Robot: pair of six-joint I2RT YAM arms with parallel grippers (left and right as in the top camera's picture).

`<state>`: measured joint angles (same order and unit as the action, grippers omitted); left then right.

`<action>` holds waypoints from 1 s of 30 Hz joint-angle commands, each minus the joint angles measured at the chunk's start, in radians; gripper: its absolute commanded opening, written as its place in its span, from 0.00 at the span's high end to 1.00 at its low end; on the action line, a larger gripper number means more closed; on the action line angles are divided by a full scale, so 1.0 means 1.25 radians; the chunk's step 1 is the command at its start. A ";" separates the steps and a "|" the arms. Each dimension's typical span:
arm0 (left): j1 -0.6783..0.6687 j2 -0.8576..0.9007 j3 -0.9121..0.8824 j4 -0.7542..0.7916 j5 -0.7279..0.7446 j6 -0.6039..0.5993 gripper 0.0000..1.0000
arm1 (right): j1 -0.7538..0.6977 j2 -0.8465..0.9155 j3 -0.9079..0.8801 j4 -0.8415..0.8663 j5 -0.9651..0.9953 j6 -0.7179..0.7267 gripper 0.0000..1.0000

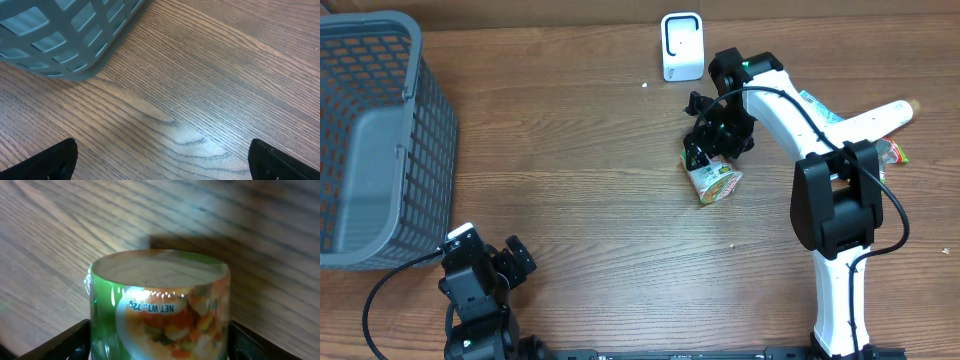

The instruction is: Scan the item barcode

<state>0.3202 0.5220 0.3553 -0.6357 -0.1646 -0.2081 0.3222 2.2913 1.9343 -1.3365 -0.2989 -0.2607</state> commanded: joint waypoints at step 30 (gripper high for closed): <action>-0.005 -0.004 0.014 0.003 0.004 -0.007 0.00 | -0.058 -0.019 0.117 -0.136 0.065 0.167 0.34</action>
<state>0.3202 0.5220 0.3553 -0.6357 -0.1646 -0.2081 0.2317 2.2913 2.1109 -1.5089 -0.1963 -0.0654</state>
